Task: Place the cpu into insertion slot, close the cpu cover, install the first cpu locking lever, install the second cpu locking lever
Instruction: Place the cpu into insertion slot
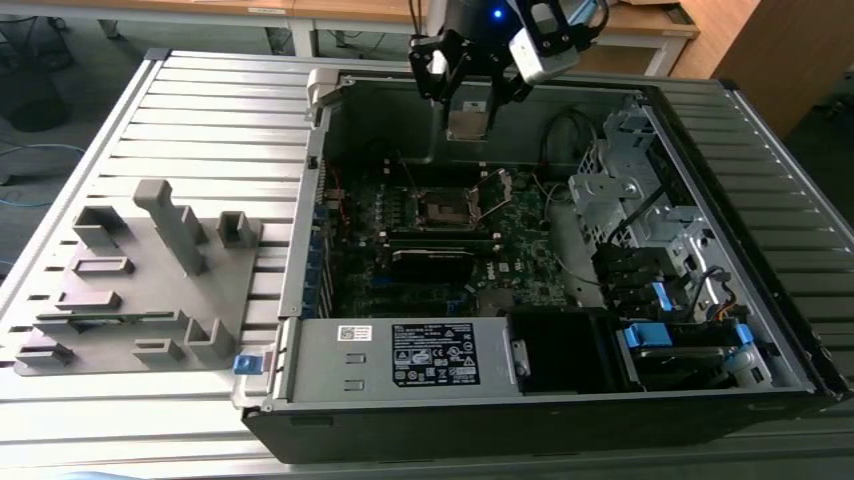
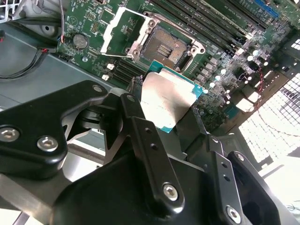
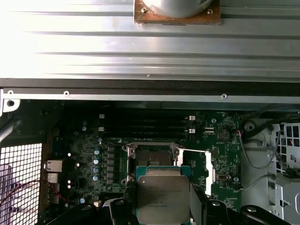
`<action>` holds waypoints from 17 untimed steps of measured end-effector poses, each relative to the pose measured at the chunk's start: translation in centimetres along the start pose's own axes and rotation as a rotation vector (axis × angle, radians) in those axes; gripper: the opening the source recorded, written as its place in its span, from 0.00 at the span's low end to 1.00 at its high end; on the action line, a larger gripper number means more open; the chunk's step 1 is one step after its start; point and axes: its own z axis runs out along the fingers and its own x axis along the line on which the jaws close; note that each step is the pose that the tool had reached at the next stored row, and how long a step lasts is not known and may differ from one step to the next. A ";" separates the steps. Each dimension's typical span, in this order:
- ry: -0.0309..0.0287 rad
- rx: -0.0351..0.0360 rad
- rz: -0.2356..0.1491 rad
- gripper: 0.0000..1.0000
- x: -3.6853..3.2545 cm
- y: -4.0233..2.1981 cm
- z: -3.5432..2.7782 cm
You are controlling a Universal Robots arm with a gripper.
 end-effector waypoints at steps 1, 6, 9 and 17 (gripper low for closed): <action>-0.0001 -0.0001 0.000 0.54 0.00 0.00 0.01; -0.0003 -0.0005 0.000 0.54 0.00 0.00 0.10; -0.0001 -0.0002 0.000 0.54 0.01 -0.04 0.40; -0.0001 -0.0001 0.000 0.54 0.21 -0.15 1.41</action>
